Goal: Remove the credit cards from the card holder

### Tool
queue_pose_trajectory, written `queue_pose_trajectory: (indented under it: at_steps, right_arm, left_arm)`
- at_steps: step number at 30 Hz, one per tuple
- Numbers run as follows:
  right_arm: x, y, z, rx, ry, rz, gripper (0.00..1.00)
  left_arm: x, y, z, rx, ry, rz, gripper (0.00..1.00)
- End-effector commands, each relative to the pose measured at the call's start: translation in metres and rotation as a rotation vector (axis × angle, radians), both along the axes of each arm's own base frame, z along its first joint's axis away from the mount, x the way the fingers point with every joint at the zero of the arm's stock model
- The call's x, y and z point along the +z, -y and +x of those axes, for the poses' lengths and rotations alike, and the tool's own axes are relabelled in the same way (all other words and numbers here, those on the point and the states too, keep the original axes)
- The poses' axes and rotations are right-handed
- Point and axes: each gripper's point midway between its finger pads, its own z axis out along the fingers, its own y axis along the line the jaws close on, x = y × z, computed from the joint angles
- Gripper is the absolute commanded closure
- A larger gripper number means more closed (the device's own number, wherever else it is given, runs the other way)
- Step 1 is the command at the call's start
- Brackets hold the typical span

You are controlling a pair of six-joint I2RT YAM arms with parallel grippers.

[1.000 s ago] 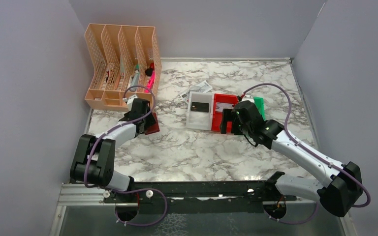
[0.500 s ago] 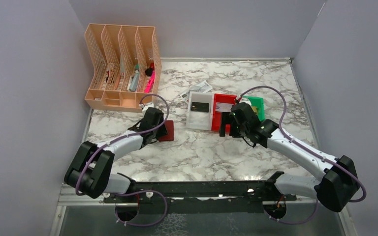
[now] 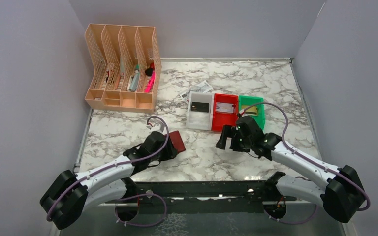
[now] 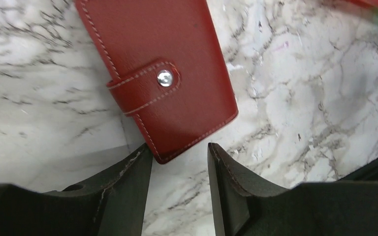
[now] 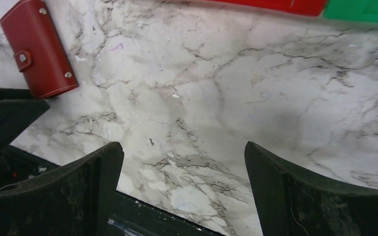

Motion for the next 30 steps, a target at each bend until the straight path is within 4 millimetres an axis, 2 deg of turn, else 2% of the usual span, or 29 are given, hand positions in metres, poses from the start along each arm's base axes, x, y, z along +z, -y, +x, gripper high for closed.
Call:
queue_pose_trajectory:
  at_steps: [1,4,8,12,13,16,20,23,27,30]
  right_arm:
    - [0.013,-0.028,-0.010,0.055,-0.009,0.178,0.02]
    - [0.014,-0.034,-0.014,0.094,-0.013,0.212,0.03]
    - [0.020,-0.039,-0.012,0.143,0.009,0.211,0.03]
    - [0.020,-0.036,-0.003,0.126,0.013,0.163,0.03]
    - [0.021,-0.036,-0.001,0.120,0.018,0.157,0.03]
    - [0.021,-0.032,0.004,0.093,0.018,0.129,0.03]
    - [0.021,-0.027,0.009,0.060,0.028,0.099,0.02]
    - [0.019,-0.027,0.010,0.063,0.027,0.089,0.02]
    - [0.012,-0.028,0.009,0.067,-0.001,0.077,0.02]
    - [0.008,-0.030,0.008,0.076,-0.018,0.077,0.02]
  left_arm:
    - [0.001,0.018,-0.025,-0.060,-0.048,-0.040,0.51]
    - [0.007,0.024,-0.028,-0.075,-0.019,0.015,0.51]
    - [0.033,0.009,-0.008,0.045,0.101,0.046,0.36]
    - [0.054,-0.019,0.016,0.159,0.213,0.178,0.16]
    - [0.059,-0.023,0.023,0.176,0.238,0.217,0.14]
    - [0.059,-0.034,0.042,0.208,0.235,0.308,0.08]
    - [0.035,-0.030,0.057,0.175,0.138,0.325,0.09]
    - [0.022,-0.019,0.061,0.129,0.100,0.306,0.23]
    - [0.011,0.006,0.054,0.006,0.073,0.231,0.36]
    - [0.005,0.025,0.041,-0.093,0.043,0.156,0.46]
